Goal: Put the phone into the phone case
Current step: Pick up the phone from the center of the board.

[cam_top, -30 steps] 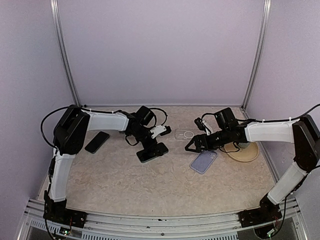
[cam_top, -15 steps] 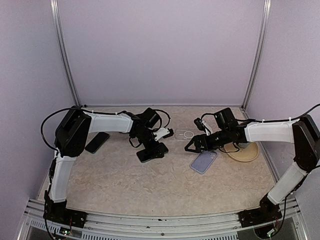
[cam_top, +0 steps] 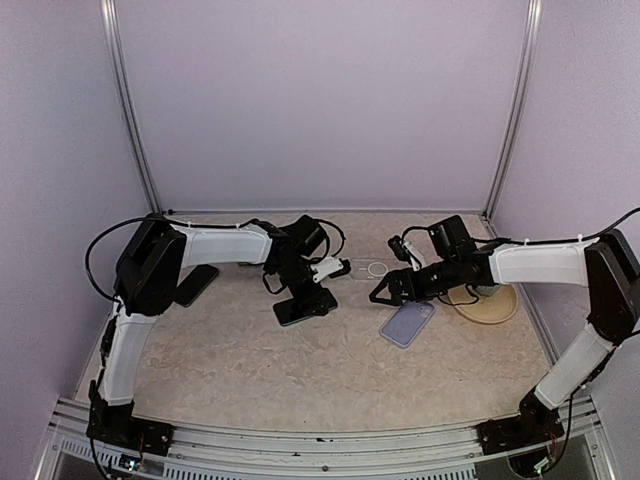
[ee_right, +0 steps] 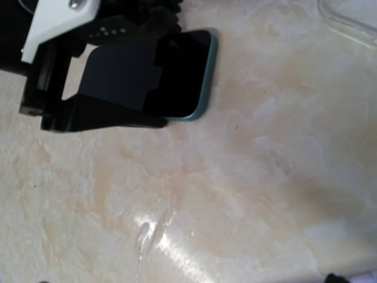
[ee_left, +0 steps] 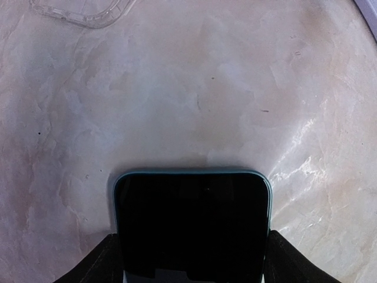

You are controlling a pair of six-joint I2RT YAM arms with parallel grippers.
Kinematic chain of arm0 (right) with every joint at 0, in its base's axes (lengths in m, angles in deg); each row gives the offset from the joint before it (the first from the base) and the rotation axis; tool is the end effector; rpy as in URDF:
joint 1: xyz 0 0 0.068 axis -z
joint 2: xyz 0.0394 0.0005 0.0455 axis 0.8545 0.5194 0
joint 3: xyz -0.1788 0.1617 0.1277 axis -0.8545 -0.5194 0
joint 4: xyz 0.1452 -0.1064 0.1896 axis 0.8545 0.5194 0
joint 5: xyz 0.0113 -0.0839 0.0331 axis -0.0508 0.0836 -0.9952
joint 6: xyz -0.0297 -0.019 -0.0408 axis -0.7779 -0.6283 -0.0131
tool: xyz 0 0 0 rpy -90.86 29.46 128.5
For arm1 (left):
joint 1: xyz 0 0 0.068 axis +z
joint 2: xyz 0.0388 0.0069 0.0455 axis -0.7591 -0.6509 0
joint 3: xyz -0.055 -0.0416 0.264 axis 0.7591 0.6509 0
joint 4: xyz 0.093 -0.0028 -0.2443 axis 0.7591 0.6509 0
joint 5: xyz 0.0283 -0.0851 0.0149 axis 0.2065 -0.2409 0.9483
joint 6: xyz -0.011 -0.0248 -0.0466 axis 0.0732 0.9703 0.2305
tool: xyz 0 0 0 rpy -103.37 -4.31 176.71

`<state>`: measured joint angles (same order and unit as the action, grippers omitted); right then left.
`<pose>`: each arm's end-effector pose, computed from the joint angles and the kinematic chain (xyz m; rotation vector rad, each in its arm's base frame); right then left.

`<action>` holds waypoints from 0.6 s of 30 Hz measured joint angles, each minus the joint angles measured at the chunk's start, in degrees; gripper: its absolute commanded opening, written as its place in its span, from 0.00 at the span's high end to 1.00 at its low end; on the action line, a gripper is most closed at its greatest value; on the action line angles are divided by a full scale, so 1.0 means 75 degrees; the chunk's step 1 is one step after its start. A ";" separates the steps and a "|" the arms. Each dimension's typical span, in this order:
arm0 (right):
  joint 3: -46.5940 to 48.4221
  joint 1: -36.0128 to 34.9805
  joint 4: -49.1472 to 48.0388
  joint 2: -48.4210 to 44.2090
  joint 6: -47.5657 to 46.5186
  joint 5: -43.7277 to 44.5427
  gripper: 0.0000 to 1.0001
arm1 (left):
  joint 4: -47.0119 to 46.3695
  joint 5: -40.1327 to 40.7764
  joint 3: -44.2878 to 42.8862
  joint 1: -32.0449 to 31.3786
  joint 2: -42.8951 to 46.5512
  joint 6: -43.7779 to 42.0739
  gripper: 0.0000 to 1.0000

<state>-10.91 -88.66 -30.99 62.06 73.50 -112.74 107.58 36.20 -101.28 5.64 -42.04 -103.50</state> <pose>0.2727 0.1780 0.1967 -0.5093 2.4526 1.0140 0.3426 -0.3342 0.1408 1.5256 2.2943 -0.2767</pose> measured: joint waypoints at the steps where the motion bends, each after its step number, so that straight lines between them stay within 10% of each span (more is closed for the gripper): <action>1: 0.0000 0.0000 0.0000 0.0000 -0.0003 0.0000 0.00 | 0.0003 -0.0006 -0.0003 0.0000 0.0000 -0.0017 0.30; 18: 0.0000 -0.0003 -0.0035 0.0102 0.0058 -0.0058 0.00 | -0.0609 -0.0189 0.0463 0.0079 0.0233 -0.0157 0.36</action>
<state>-10.91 -88.68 -31.25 62.83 73.94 -113.18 103.02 34.78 -97.80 6.23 -40.30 -104.68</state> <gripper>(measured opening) 0.996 0.741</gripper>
